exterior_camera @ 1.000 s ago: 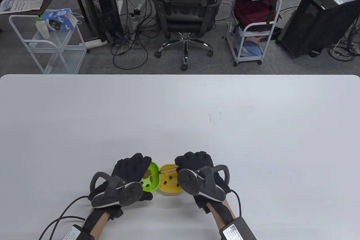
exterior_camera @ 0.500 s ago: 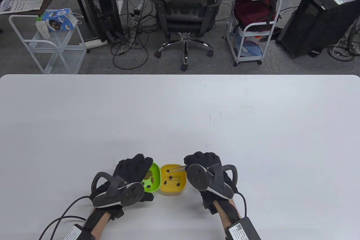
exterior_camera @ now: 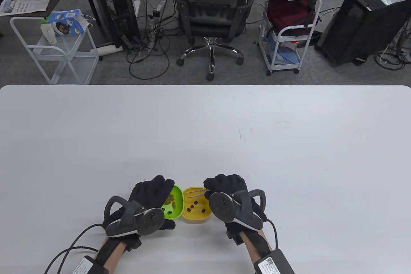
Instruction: Pick coffee beans with tweezers into small dish
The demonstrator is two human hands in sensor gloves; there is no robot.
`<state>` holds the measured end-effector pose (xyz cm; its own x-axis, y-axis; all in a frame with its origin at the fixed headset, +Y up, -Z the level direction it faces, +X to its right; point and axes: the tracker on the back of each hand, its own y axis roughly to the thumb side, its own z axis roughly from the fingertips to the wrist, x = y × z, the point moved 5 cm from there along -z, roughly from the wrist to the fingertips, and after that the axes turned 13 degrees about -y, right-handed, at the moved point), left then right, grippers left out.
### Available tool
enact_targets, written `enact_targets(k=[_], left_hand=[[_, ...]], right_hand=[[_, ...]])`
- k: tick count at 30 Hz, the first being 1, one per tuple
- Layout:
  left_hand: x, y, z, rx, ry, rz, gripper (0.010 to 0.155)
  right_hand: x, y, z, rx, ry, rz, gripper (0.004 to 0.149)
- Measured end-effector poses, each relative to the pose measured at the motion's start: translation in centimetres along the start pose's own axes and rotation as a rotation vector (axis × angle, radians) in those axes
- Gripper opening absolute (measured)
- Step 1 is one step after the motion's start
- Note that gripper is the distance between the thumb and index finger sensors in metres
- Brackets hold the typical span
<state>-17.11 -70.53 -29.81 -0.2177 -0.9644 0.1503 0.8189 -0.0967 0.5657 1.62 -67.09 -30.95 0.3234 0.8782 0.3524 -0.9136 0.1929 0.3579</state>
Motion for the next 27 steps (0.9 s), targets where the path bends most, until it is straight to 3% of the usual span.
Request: enact_targets(k=[27], left_hand=[[-0.1,-0.3,0.2,-0.008,0.012,0.002,0.11]], right_hand=[[-3.3,5.2,0.4,0.191,0.081,0.023,0.044]])
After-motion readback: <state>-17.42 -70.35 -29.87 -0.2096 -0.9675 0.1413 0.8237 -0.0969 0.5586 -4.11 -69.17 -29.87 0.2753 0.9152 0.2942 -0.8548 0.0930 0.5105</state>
